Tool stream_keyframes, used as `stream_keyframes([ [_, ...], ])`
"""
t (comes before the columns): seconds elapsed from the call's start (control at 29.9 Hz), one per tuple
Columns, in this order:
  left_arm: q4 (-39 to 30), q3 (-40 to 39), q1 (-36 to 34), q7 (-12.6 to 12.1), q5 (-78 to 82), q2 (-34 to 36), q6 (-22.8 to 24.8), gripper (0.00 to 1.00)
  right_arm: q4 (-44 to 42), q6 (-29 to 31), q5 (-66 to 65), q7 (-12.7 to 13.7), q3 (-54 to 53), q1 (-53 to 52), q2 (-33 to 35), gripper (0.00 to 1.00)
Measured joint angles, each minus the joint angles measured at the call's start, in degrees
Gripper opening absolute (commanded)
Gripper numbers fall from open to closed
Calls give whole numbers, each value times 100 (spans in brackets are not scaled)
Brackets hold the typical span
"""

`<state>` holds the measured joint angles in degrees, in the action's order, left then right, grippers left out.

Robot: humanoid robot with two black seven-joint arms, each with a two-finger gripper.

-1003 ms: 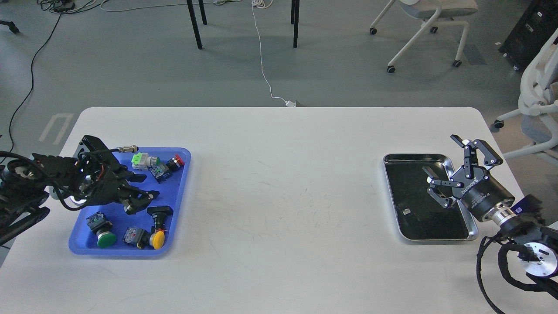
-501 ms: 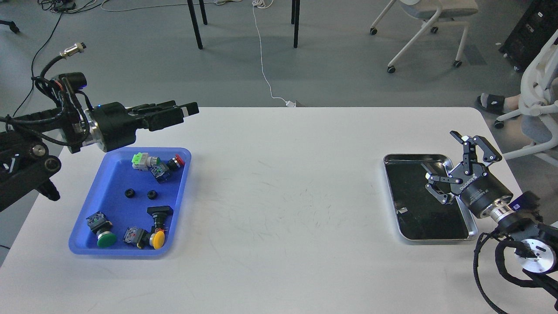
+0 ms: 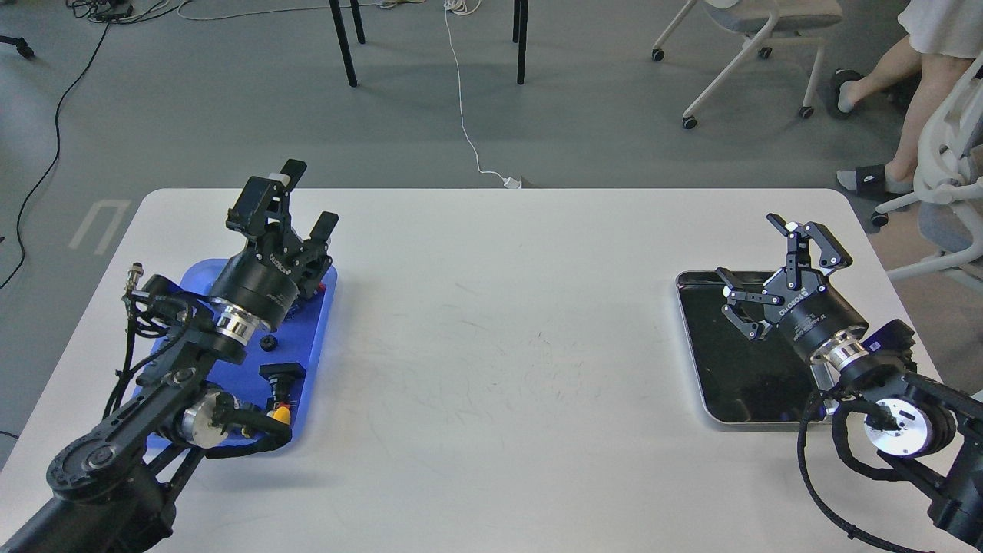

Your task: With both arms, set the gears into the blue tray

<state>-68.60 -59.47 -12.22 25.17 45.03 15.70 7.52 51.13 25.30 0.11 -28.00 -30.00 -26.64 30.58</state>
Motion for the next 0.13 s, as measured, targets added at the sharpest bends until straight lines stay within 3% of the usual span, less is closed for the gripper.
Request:
stream_keyframes([
  [0.13,13,-151,380,-45,37,-401,251,98,-72,18,1,0,-18,-9,-85,99],
])
